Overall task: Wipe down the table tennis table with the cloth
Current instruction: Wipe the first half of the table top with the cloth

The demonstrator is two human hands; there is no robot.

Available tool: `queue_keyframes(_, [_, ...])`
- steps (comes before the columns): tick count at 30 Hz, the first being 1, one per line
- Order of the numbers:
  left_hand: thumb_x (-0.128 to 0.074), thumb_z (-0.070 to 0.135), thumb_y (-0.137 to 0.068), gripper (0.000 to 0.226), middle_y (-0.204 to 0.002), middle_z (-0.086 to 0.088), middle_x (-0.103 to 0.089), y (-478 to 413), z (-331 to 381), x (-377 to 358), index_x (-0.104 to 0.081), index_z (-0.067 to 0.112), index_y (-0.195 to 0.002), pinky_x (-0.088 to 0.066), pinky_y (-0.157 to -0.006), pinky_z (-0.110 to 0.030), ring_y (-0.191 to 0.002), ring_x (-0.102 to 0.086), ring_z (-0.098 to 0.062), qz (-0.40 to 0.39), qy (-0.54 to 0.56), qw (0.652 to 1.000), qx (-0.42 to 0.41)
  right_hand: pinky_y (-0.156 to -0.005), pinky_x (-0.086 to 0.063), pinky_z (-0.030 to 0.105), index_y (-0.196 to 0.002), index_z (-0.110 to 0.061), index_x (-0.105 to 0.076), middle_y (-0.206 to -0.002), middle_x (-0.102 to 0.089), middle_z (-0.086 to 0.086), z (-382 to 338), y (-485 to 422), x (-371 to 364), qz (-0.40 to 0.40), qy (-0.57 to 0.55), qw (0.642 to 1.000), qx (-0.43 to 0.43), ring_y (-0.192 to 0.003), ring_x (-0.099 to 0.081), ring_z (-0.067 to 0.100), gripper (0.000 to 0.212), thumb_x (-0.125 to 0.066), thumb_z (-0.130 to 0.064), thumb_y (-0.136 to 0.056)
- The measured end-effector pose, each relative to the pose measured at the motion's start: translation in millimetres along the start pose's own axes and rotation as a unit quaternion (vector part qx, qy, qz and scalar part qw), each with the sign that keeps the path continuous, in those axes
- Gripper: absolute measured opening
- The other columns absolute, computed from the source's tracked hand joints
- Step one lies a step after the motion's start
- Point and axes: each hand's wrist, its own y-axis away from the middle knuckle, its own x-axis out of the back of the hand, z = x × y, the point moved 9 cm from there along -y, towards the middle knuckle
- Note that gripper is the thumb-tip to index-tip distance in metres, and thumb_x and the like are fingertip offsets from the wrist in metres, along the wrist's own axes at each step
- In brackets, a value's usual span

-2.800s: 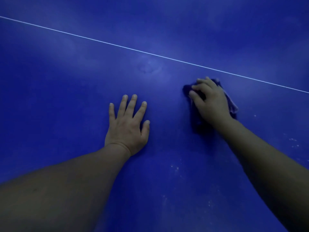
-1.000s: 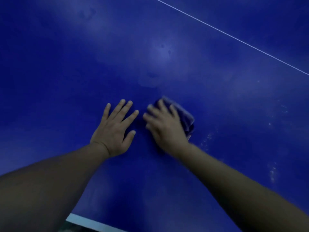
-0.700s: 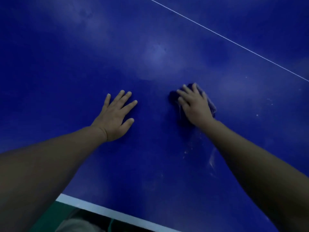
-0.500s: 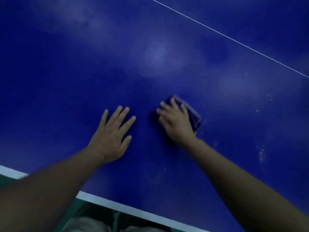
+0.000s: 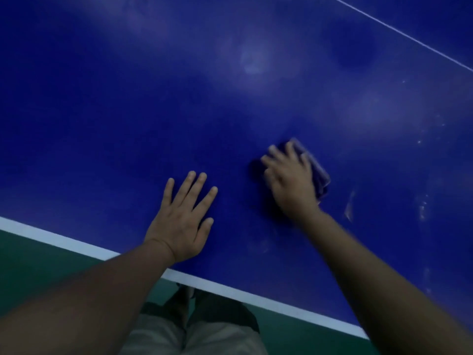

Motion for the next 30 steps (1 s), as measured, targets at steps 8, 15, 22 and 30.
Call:
queue_keyframes(8, [-0.027,0.045,-0.096,0.066,-0.167,-0.015,-0.010,2,2,-5,-0.027,0.018,-0.157,-0.008,-0.120,-0.064,-0.155,-0.002,-0.033,-0.004,-0.029,1.000,0.003,-0.117,-0.024,0.061,-0.132,-0.032,-0.065,-0.151,-0.050,-0.005,-71,137,-51,-0.111,0.060,0.955,0.270,-0.150,-0.029,0.031,0.036,-0.047,-0.041,-0.101])
queue_keyframes(15, [-0.021,0.044,-0.098,0.063,-0.168,-0.012,-0.008,2,0,-5,-0.026,0.024,-0.158,0.000,-0.122,-0.061,-0.155,0.002,-0.030,0.008,-0.013,1.000,0.007,-0.118,-0.020,0.063,-0.135,-0.024,-0.064,-0.152,-0.050,0.000,-48,83,-24,0.043,0.008,0.999,-0.031,-0.150,-0.027,0.035,0.038,-0.049,-0.033,-0.100])
queue_keyframes(22, [-0.030,0.045,-0.100,0.059,-0.168,-0.012,-0.005,1,0,-6,-0.026,0.030,-0.157,0.003,-0.120,-0.063,-0.155,0.005,-0.032,0.002,-0.021,1.000,0.002,-0.120,-0.020,0.060,-0.135,-0.034,-0.061,-0.154,-0.047,-0.006,-107,208,-75,-0.055,0.051,0.978,0.193,-0.152,-0.025,0.028,0.035,-0.054,-0.039,-0.100])
queue_keyframes(30, [-0.034,0.054,-0.100,0.057,-0.167,-0.009,-0.017,10,19,-1,-0.038,0.031,-0.152,-0.005,-0.120,-0.062,-0.155,-0.005,-0.030,0.013,-0.022,0.993,-0.115,-0.116,-0.020,0.067,-0.139,-0.029,-0.060,-0.158,-0.041,0.005,-6,164,-21,0.051,0.039,0.983,-0.172,-0.153,-0.019,0.036,0.043,-0.043,-0.043,-0.102])
